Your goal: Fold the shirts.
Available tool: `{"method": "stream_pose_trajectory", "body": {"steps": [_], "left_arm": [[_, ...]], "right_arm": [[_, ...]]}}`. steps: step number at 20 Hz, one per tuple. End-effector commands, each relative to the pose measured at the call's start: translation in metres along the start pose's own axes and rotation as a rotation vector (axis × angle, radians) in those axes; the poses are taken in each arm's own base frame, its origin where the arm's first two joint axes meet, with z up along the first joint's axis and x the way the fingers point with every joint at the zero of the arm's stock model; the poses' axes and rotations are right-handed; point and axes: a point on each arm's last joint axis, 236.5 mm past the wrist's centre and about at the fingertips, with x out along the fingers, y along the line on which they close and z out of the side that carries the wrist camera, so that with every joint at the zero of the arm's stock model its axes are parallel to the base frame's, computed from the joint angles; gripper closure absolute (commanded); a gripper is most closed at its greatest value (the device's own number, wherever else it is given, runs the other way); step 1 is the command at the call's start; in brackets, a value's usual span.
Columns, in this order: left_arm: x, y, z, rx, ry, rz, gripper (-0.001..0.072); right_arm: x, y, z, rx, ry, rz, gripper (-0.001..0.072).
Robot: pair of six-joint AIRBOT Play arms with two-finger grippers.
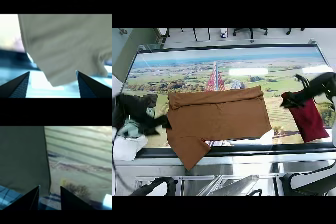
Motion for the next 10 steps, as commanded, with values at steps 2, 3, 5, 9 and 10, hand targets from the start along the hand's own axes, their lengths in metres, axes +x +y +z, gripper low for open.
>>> {"method": "stream_pose_trajectory", "body": {"steps": [2, 3, 5, 9, 10], "left_arm": [[0.067, 0.008, -0.076, -0.201, 0.062, -0.171, 0.0059], [0.077, 0.013, -0.084, -0.225, 0.071, -0.172, 0.0059], [0.089, 0.019, -0.085, -0.26, 0.056, -0.174, 0.0059], [0.107, 0.014, -0.07, -0.29, 0.048, -0.217, 0.0059], [0.112, 0.005, -0.067, -0.29, 0.066, -0.256, 0.0059]], "right_arm": [[0.017, -0.029, -0.039, 0.119, 0.021, 0.111, 0.0406], [0.024, -0.032, -0.042, 0.129, 0.022, 0.111, 0.0406], [0.035, -0.032, -0.045, 0.126, 0.027, 0.108, 0.0406], [0.05, -0.02, -0.046, 0.072, 0.051, 0.094, 0.0406], [0.053, -0.016, -0.047, 0.058, 0.062, 0.092, 0.0405]]}}
